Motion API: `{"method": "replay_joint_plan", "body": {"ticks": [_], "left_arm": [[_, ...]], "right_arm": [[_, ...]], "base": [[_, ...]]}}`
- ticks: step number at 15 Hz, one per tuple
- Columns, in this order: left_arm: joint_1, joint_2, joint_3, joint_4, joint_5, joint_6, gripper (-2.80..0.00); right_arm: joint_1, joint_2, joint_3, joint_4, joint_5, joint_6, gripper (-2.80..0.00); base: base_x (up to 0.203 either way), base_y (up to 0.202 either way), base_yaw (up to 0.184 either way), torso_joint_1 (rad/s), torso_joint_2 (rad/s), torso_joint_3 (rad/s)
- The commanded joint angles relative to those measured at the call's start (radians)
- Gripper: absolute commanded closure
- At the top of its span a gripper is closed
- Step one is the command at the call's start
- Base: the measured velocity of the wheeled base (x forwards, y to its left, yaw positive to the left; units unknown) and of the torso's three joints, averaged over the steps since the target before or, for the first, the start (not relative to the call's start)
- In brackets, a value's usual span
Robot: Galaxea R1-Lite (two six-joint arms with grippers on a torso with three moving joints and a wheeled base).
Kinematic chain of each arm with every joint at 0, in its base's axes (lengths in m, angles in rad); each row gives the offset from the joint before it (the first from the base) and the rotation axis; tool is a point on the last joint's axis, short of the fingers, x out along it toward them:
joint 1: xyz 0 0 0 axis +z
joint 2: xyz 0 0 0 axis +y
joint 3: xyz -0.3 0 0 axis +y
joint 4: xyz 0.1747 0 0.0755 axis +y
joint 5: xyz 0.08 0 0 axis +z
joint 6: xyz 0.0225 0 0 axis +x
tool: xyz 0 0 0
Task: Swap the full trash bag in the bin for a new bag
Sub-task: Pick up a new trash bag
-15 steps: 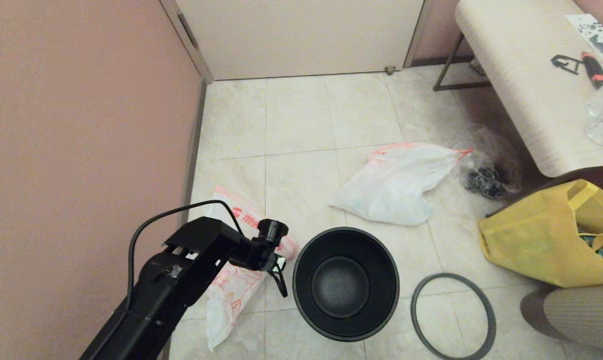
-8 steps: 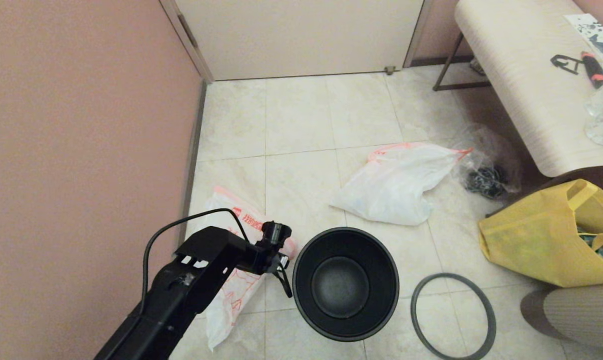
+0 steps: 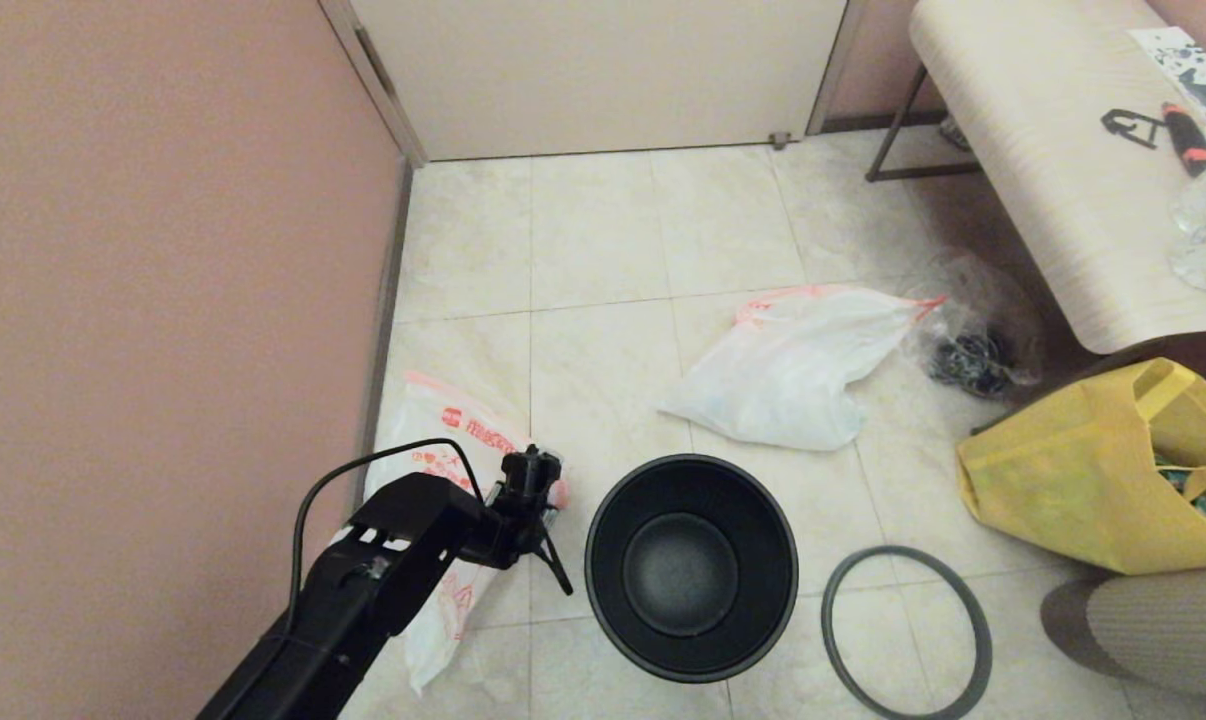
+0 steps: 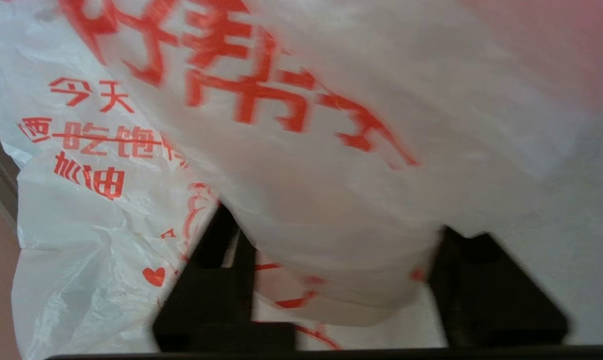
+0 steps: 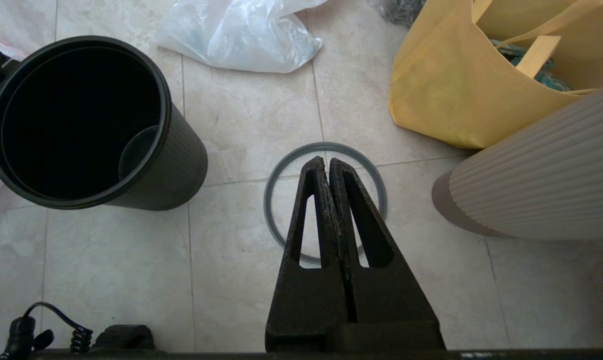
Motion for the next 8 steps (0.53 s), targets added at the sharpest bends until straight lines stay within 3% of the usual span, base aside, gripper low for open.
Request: {"method": "replay_joint_plan", "body": {"ticks": [1, 4, 8], "left_arm": [[0.003, 0.004, 0.002, -0.004, 0.019, 0.002, 0.00], [0.003, -0.037, 0.048, -0.011, 0.088, -0.015, 0.00], [-0.033, -0.303, 0.319, -0.012, 0.138, -0.095, 0.00]], "right_arm": [[0.000, 0.000, -0.001, 0.001, 0.000, 0.000, 0.00], [0.000, 0.000, -0.001, 0.001, 0.000, 0.000, 0.00], [0.000, 0.000, 0.000, 0.001, 0.000, 0.000, 0.00]], "base": [[0.000, 0.000, 0.000, 0.000, 0.00, 0.000], [0.000, 0.000, 0.000, 0.000, 0.00, 0.000], [0.000, 0.000, 0.000, 0.000, 0.00, 0.000]]}}
